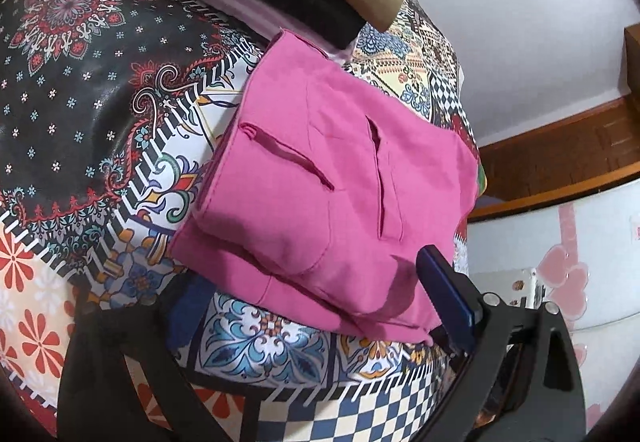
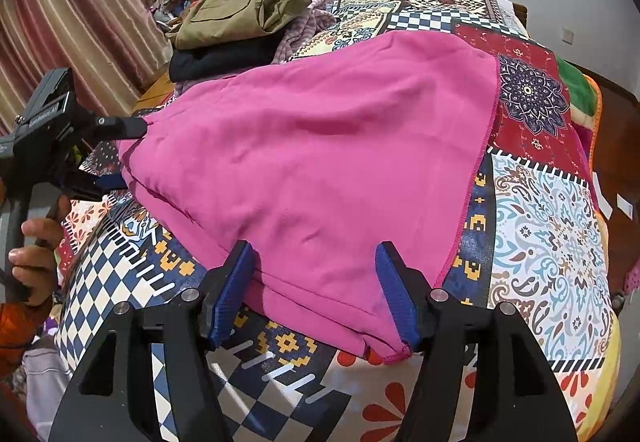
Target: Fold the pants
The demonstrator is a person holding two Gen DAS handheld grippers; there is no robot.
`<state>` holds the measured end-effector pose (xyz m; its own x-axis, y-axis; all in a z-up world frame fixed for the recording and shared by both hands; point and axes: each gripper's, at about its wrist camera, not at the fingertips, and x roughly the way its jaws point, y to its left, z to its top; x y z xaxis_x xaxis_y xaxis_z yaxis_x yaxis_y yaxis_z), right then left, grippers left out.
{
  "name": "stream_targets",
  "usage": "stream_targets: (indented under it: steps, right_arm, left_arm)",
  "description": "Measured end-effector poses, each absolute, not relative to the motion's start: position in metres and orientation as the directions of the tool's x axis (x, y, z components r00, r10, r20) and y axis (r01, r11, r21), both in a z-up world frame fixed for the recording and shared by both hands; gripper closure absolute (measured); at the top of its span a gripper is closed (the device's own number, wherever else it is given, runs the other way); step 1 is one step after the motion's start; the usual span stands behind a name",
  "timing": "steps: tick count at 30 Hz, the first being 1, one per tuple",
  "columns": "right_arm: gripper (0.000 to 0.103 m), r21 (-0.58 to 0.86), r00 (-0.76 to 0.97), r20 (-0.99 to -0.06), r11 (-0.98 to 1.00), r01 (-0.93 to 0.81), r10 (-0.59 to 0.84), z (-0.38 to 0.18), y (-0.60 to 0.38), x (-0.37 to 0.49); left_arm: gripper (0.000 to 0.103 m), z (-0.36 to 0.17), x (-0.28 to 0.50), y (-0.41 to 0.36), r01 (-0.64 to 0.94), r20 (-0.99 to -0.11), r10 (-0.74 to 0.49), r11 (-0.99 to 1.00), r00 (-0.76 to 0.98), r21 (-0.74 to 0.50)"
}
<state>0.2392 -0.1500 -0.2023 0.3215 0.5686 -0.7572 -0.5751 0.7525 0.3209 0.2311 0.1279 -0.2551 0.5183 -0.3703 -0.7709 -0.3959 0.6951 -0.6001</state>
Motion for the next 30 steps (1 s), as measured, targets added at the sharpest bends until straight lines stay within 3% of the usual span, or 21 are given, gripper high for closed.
stream_targets:
  steps: [2,5,7,9,13,23,30]
  right_arm:
    - [0.043,0.320,0.322,-0.758,0.753,-0.575,0.568,-0.203,-0.150,0.240]
    - [0.042,0.322,0.320,-0.758,0.752,-0.575,0.569,-0.203,-0.150,0.241]
    - [0.042,0.320,0.320,-0.760,0.753,-0.575,0.566,-0.203,-0.150,0.241]
    - [0.041,0.317,0.319,-0.761,0.753,-0.576,0.564,-0.203,-0.150,0.242]
    - [0.041,0.313,0.317,-0.764,0.753,-0.579,0.562,-0.204,-0.150,0.243]
    - [0.040,0.269,0.318,-0.781,0.748,-0.607,0.538,-0.188,-0.143,0.248]
    - [0.040,0.265,0.353,-0.718,0.704,-0.659,0.600,-0.144,-0.120,0.264]
  left_arm:
    - [0.008,-0.255,0.233,0.128,-0.401,-0.776,-0.359,0.699,0.519,-0.592]
    - [0.022,-0.252,0.235,0.129,-0.410,-0.792,-0.317,0.721,0.521,-0.558]
    - [0.033,-0.251,0.236,0.129,-0.417,-0.801,-0.286,0.734,0.526,-0.536]
    - [0.055,-0.251,0.235,0.131,-0.426,-0.809,-0.253,0.746,0.530,-0.512]
    - [0.067,-0.251,0.235,0.130,-0.404,-0.811,-0.227,0.775,0.540,-0.486]
    - [0.083,-0.225,0.230,0.099,-0.286,-0.798,-0.038,0.922,0.602,-0.260]
    - [0.085,-0.214,0.220,0.103,-0.247,-0.783,-0.019,0.944,0.622,-0.218]
